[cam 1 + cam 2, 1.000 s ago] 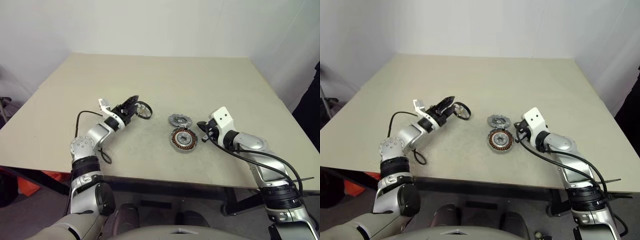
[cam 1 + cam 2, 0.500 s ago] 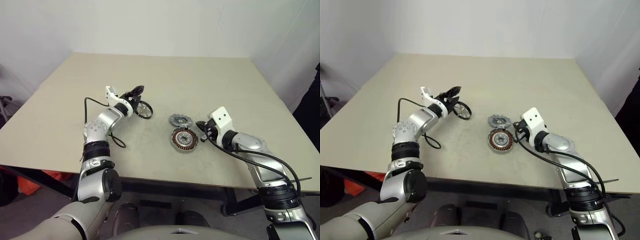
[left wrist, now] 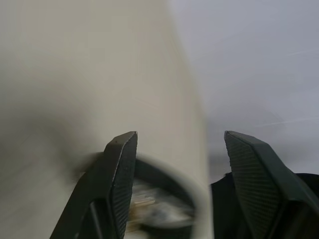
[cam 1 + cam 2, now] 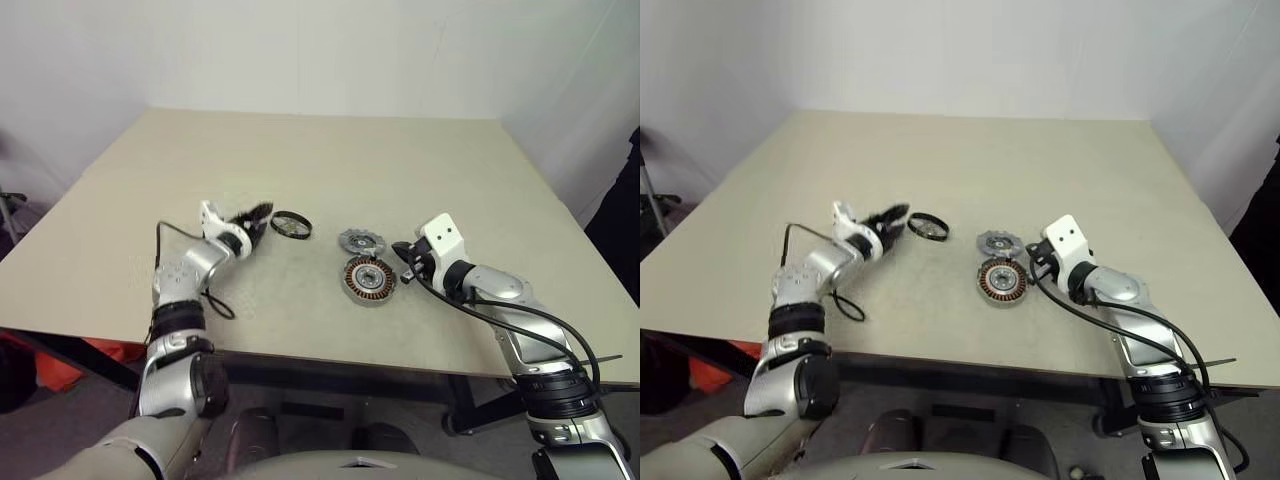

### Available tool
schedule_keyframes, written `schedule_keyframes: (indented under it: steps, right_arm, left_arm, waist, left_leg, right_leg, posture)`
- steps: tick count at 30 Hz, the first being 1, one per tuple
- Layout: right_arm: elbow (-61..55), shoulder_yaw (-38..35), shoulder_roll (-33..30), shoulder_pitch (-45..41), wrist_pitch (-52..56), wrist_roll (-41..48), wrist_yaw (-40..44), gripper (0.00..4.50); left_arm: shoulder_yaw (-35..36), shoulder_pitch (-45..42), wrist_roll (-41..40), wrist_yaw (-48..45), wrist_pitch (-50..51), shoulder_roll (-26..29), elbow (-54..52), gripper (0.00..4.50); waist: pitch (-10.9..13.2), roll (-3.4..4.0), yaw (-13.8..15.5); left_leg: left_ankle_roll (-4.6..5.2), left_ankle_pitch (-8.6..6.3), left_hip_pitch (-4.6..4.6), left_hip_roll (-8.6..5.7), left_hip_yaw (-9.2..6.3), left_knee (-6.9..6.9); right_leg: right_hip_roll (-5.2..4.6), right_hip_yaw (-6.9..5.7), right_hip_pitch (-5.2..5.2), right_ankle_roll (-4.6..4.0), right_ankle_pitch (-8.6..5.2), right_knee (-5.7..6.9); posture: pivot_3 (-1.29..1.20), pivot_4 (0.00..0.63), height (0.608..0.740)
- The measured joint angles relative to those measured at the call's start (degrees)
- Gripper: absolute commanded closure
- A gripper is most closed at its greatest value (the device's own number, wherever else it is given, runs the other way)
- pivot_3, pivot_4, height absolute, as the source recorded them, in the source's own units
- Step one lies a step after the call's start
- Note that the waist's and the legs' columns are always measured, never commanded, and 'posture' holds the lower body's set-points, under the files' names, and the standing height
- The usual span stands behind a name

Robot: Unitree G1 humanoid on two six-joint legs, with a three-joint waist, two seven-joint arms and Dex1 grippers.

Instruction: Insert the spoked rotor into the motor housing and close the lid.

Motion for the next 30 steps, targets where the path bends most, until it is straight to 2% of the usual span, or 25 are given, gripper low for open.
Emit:
schedule_keyframes:
  steps: [5, 19, 26, 30]
  right_arm:
    - [0.37, 0.37, 0.12, -0.23, -0.27, -0.14, 0.04, 4.5]
    - [1.72, 0.45, 0.26, -1.26, -1.35, -0.32, 0.08, 4.5]
    - [1.73, 0.52, 0.46, -1.26, -1.41, -0.38, 0.05, 4.5]
    - [1.73, 0.94, 0.65, -1.29, -1.41, -0.39, 0.05, 4.5]
  left_arm:
    - [0.66, 1.01, -0.85, 0.47, 2.28, 1.14, -1.97, 1.53]
    - [1.12, 3.55, -3.17, -1.69, 4.51, 2.38, -4.22, 1.53]
    - [2.06, 5.87, -9.33, -4.86, 11.18, 3.46, -6.86, 1.53]
    - [0.77, 7.87, -10.13, -5.42, 13.78, 3.64, -8.15, 1.53]
  waist:
    - [0.06, -0.1, -0.09]
    - [0.07, -0.1, -0.11]
    - [0.07, -0.1, -0.12]
    - [0.07, -0.1, -0.12]
  left_leg:
    - [-0.04, 0.02, -0.21, 0.0, -0.02, -0.01]
    - [-0.03, 0.01, -0.23, 0.0, -0.02, -0.04]
    - [-0.02, 0.01, -0.24, 0.0, -0.01, -0.05]
    - [-0.03, 0.01, -0.22, 0.0, -0.01, -0.05]
  right_leg:
    - [0.01, -0.02, -0.2, -0.35, 0.2, 0.0]
    - [0.01, -0.02, -0.23, -0.29, 0.16, -0.01]
    - [0.01, -0.01, -0.24, -0.37, 0.2, -0.01]
    - [0.01, -0.01, -0.23, -0.32, 0.16, 0.0]
  posture:
    - [0.0, 0.0, 0.74]
    - [0.0, 0.0, 0.74]
    - [0.0, 0.0, 0.74]
    - [0.0, 0.0, 0.74]
